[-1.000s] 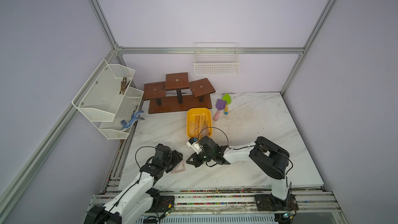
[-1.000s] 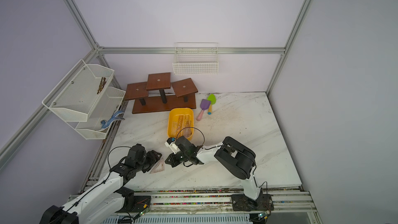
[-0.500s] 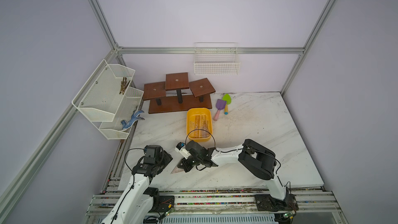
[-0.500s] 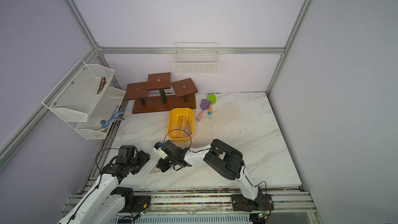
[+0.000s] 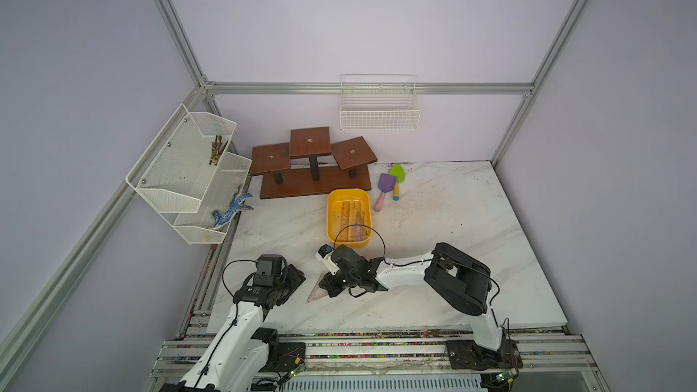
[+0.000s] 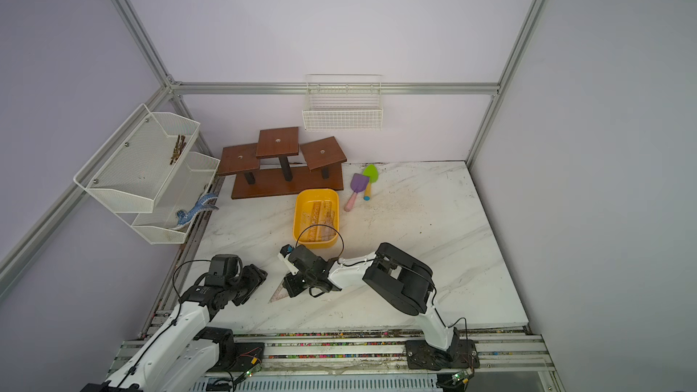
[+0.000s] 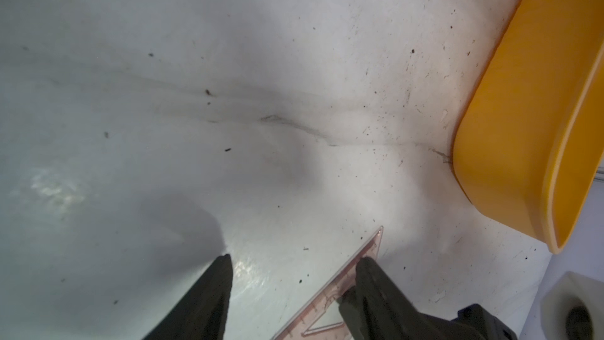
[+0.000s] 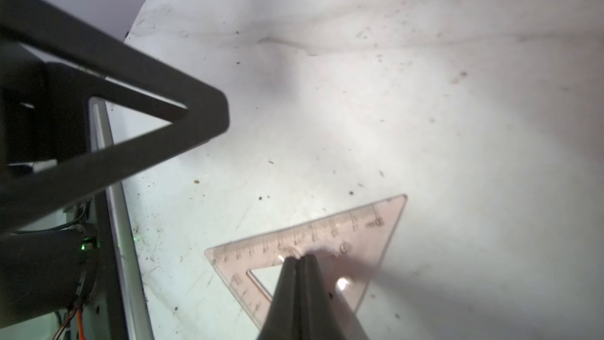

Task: Put the scattered rulers into the storage box
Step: Adjust the ruler at the center of the board.

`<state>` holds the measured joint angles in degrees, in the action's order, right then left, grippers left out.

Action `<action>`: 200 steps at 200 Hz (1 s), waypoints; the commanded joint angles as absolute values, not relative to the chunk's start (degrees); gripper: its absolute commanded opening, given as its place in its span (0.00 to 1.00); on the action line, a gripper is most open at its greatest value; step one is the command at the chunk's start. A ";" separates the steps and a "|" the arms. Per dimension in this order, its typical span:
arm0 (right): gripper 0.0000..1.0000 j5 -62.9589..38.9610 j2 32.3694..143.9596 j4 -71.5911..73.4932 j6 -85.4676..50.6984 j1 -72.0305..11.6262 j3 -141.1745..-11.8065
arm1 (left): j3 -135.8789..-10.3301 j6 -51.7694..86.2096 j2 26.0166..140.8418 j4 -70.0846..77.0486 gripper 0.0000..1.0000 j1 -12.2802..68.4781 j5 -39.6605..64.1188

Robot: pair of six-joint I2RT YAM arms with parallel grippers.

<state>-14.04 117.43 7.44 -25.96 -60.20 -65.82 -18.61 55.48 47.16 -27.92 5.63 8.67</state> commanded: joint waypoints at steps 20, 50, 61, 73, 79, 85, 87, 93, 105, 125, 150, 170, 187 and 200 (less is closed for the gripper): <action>0.00 -7.03 115.08 1.66 -30.66 -58.19 -57.85 | -17.53 53.71 50.45 -21.49 0.64 5.27 13.30; 0.00 -5.76 111.80 2.94 -33.53 -56.75 -51.78 | -16.84 53.61 52.35 -19.01 0.63 5.45 15.36; 0.00 -5.89 110.56 3.41 -34.21 -56.37 -50.13 | -16.54 53.53 52.79 -18.31 0.63 5.71 16.03; 0.00 -6.75 109.12 4.29 -34.75 -56.34 -49.00 | -16.30 53.12 53.08 -17.61 0.63 6.39 16.81; 0.00 -7.58 108.23 4.70 -34.98 -56.26 -48.91 | -16.26 52.86 53.17 -17.35 0.63 6.73 17.32; 0.02 -8.82 107.25 4.96 -34.98 -56.14 -49.23 | -16.19 52.51 53.26 -17.20 0.63 7.16 17.91; 0.02 -9.26 106.84 4.93 -34.91 -56.16 -49.33 | -16.17 52.37 53.26 -17.13 0.63 7.27 18.08; 0.04 -10.49 105.56 5.42 -35.09 -56.05 -49.74 | -16.15 52.06 53.18 -17.10 0.64 7.82 18.63; 0.10 -12.33 102.93 5.73 -35.52 -55.88 -50.91 | -15.96 51.60 52.87 -17.06 0.64 8.79 20.24; 0.19 -11.97 99.48 0.88 -34.65 -55.65 -53.83 | -15.97 51.77 51.56 -19.43 0.64 9.68 23.44; 0.27 -10.65 98.26 0.03 -34.55 -54.88 -51.05 | -15.69 53.69 47.83 -23.26 0.66 12.97 22.94; 0.31 -12.21 100.03 1.04 -34.93 -54.52 -49.17 | -16.33 54.38 47.25 -26.17 0.66 14.33 20.29; 0.31 -13.07 100.93 2.62 -35.74 -54.55 -47.64 | -16.69 55.01 47.85 -26.10 0.68 14.52 20.00; 0.32 -13.36 101.28 3.78 -36.29 -54.51 -46.62 | -16.74 55.43 47.92 -25.90 0.68 14.86 19.69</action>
<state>-12.12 100.09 3.11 -35.11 -54.72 -48.82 -16.08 54.24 47.66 -23.59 14.20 20.93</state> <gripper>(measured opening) 0.313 0.678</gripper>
